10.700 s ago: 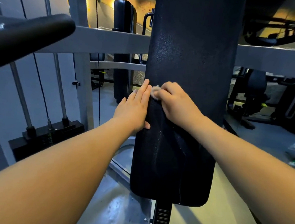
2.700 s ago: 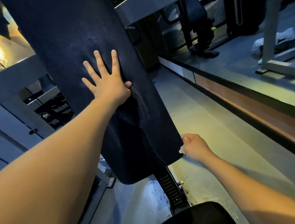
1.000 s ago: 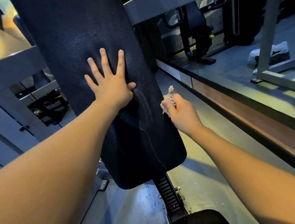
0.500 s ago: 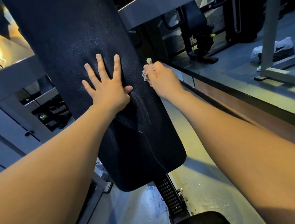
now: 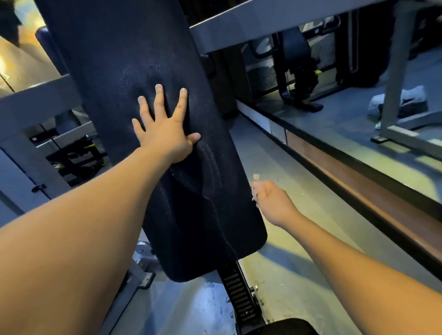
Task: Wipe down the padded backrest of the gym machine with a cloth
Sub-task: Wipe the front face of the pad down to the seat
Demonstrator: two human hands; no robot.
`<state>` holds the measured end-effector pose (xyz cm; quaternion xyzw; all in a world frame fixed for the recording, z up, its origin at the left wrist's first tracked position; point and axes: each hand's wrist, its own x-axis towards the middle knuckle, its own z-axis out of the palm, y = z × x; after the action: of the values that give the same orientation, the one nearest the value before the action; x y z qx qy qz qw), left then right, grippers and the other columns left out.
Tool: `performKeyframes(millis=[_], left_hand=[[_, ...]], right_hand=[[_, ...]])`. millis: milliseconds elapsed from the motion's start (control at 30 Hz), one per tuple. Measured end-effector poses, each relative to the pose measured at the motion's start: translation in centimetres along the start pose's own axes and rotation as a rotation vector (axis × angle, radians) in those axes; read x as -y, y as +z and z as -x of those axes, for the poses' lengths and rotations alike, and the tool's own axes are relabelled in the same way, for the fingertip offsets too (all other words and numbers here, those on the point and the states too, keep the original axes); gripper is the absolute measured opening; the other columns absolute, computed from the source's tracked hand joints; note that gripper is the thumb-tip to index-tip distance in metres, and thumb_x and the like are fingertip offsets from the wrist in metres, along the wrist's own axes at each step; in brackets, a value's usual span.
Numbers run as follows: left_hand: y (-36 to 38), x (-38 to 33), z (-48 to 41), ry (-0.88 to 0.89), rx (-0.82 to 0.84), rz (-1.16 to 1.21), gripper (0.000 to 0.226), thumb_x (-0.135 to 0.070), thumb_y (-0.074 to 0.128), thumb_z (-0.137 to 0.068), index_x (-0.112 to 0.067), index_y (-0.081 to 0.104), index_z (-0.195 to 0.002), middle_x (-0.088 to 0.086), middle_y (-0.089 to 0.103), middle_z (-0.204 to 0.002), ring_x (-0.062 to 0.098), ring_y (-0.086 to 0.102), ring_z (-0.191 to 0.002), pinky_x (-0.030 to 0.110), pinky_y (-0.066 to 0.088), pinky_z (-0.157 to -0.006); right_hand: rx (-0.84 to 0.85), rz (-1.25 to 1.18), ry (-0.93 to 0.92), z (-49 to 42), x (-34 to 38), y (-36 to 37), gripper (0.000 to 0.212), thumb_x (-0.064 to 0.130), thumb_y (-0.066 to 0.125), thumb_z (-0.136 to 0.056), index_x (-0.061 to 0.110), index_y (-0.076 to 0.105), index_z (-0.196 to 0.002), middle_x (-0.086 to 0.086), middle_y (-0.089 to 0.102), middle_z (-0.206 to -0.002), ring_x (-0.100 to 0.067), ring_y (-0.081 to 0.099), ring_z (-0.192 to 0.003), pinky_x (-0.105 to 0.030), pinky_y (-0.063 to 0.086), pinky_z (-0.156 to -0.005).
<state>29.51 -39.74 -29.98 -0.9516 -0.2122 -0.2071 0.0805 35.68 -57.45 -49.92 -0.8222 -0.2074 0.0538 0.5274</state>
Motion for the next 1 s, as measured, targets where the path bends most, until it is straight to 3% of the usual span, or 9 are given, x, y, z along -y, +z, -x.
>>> performKeyframes(millis=[100,267,400,500,600,733,800,867,1000], left_hand=[[-0.9,0.6,0.2,0.023,0.033,-0.004,0.094,-0.052,0.062,-0.093,-0.056,-0.011,-0.152,-0.008,-0.033,-0.162,0.033,-0.022,-0.151,0.058,0.004,-0.121],[-1.2,2.0,0.3,0.067,0.023,-0.013,0.093,-0.046,0.066,-0.092,-0.058,-0.004,-0.152,-0.012,-0.026,-0.164,0.029,-0.017,-0.153,0.055,0.013,-0.12],[-0.7,2.7,0.9,0.111,-0.017,0.002,0.092,-0.044,0.066,-0.091,-0.051,0.001,-0.156,-0.009,-0.019,-0.166,0.028,-0.016,-0.153,0.053,0.012,-0.123],[-0.4,3.3,1.5,0.171,-0.043,0.02,0.087,-0.039,0.063,-0.094,-0.042,0.006,-0.159,-0.002,-0.013,-0.168,0.029,-0.015,-0.153,0.051,0.008,-0.124],[-0.5,3.6,2.7,0.177,-0.036,0.143,0.078,-0.03,0.06,-0.094,-0.035,0.017,-0.159,0.002,-0.004,-0.169,0.028,-0.012,-0.154,0.05,0.008,-0.124],[0.4,3.2,5.8,0.124,-0.117,0.284,0.055,-0.026,0.056,-0.093,-0.028,0.044,-0.147,0.002,0.032,-0.154,0.029,0.016,-0.146,0.047,0.024,-0.118],[0.9,2.8,7.9,0.158,-0.113,0.423,0.035,-0.022,0.056,-0.093,-0.025,0.058,-0.128,-0.002,0.052,-0.132,0.022,0.04,-0.128,0.034,0.037,-0.103],[1.5,2.1,9.9,0.121,-0.037,0.648,0.019,-0.019,0.057,-0.093,-0.026,0.062,-0.11,-0.008,0.063,-0.11,0.011,0.058,-0.102,0.021,0.043,-0.084],[2.9,1.6,12.3,-0.048,0.122,1.072,0.015,-0.029,0.063,-0.089,-0.032,0.065,-0.103,-0.011,0.071,-0.1,0.011,0.07,-0.092,0.037,0.057,-0.089]], right_hand=[[-0.05,-0.002,-0.115,-4.1,5.8,-1.2,0.04,0.015,0.032,-0.104,0.022,0.035,-0.064,0.0,0.042,-0.069,-0.024,0.042,-0.069,-0.034,0.028,-0.057],[-0.191,-0.189,-0.231,-8.3,13.5,-3.6,0.029,0.036,0.036,-0.106,0.024,0.055,-0.087,-0.004,0.061,-0.087,-0.025,0.059,-0.085,-0.035,0.042,-0.073],[-0.227,0.012,-0.266,-6.5,10.7,-2.6,0.032,0.036,0.043,-0.107,0.008,0.058,-0.111,-0.011,0.061,-0.107,-0.027,0.054,-0.095,-0.035,0.035,-0.073],[-0.198,0.116,-0.257,-3.1,5.8,-1.0,0.03,0.031,0.044,-0.108,0.004,0.056,-0.11,-0.013,0.057,-0.105,-0.03,0.051,-0.094,-0.034,0.029,-0.071],[-0.076,0.328,-0.214,0.2,1.8,-0.9,0.031,0.036,0.043,-0.108,0.008,0.055,-0.101,-0.015,0.062,-0.106,-0.031,0.054,-0.092,-0.037,0.035,-0.072],[-0.025,0.459,-0.226,2.5,1.6,-2.8,0.034,0.052,0.048,-0.102,0.019,0.053,-0.103,-0.005,0.066,-0.104,-0.025,0.058,-0.087,-0.039,0.047,-0.072],[-0.038,0.317,-0.269,3.3,3.8,-3.7,0.036,0.055,0.057,-0.097,0.026,0.05,-0.117,0.002,0.066,-0.096,-0.02,0.062,-0.084,-0.04,0.052,-0.074],[-0.008,0.191,-0.307,4.1,6.3,-4.0,0.039,0.051,0.067,-0.092,0.03,0.043,-0.114,0.003,0.065,-0.089,-0.015,0.063,-0.079,-0.037,0.051,-0.071],[0.1,0.102,-0.418,5.1,9.7,-3.4,0.038,0.034,0.074,-0.089,0.031,0.041,-0.107,0.007,0.064,-0.092,-0.005,0.06,-0.075,-0.029,0.048,-0.07]])
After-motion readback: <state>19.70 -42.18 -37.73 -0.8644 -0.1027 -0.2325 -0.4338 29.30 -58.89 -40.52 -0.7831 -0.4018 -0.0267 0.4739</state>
